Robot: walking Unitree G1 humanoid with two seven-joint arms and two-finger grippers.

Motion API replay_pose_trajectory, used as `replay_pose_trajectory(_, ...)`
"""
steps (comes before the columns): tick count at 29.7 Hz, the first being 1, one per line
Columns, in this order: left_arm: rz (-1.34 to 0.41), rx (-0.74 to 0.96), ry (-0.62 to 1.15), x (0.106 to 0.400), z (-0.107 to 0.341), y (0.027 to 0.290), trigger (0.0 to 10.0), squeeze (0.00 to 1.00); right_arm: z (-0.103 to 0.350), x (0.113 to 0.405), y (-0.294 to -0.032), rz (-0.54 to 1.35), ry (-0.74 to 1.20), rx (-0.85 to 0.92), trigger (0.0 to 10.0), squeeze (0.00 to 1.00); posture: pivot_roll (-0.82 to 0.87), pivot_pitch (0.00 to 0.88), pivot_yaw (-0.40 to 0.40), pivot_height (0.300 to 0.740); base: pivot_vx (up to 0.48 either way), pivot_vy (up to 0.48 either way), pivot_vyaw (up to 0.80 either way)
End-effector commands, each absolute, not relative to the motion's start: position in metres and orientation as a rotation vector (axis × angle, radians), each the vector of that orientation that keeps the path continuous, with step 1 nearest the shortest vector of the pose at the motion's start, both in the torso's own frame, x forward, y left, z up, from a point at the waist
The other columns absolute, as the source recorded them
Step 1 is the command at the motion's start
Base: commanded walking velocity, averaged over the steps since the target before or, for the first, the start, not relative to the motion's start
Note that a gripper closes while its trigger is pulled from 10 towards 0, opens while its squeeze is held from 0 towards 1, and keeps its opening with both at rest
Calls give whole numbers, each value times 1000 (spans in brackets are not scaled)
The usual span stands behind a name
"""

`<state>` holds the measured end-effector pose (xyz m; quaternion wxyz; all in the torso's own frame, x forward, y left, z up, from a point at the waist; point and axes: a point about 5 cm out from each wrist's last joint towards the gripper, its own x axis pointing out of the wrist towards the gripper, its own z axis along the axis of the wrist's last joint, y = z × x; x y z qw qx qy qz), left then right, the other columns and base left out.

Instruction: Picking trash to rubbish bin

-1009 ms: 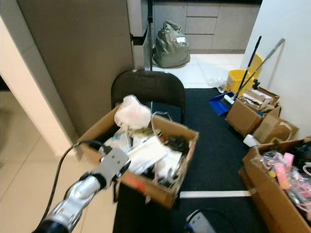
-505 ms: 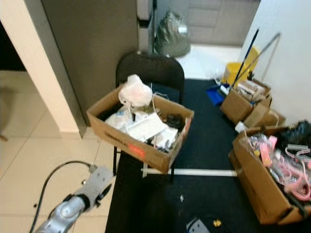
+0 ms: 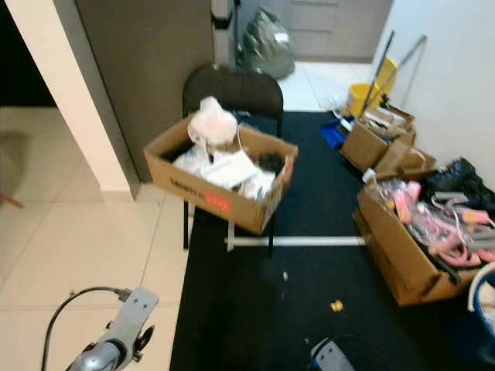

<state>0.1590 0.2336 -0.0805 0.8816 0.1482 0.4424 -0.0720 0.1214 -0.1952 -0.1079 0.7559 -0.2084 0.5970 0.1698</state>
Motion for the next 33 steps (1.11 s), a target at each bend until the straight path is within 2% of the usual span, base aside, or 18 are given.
replay_pose_trajectory(1, -65, 253, 981, 147, -86, 240, 10000, 0, -107, 124, -198, 363, 1297, -456, 10000, 0, 164, 0, -43, 740, 0, 0, 0)
replay_pose_trajectory(4, 5, 193, 1053, 129, -93, 243, 10000, 0, -107, 123, -198, 364, 1299, -456, 10000, 0, 164, 0, -43, 740, 0, 0, 0)
replay_pose_trajectory(7, 84, 120, 1193, 88, -106, 242, 10000, 0, -107, 122, -198, 354, 1298, -448, 10000, 0, 136, 0, -33, 740, 0, 0, 0)
replay_pose_trajectory(10, 111, 88, 1225, 77, -109, 239, 10000, 0, -107, 121, -200, 343, 1296, -440, 10000, 0, 128, 0, -34, 740, 0, 0, 0)
replay_pose_trajectory(16, 92, 77, 1204, 83, -110, 231, 10000, 0, -108, 118, -201, 361, 1320, -469, 10000, 0, 136, 0, -45, 740, 0, 0, -77)
replay_pose_trajectory(24, 84, 85, 1161, 101, -106, 227, 10000, 0, -107, 121, -201, 363, 1313, -477, 10000, 0, 139, 0, -46, 740, 0, 0, -781)
replay_pose_trajectory(33, 73, 104, 1173, 98, -106, 230, 10000, 0, -108, 119, -199, 370, 1322, -480, 10000, 0, 144, 0, -38, 740, 0, 0, -781)
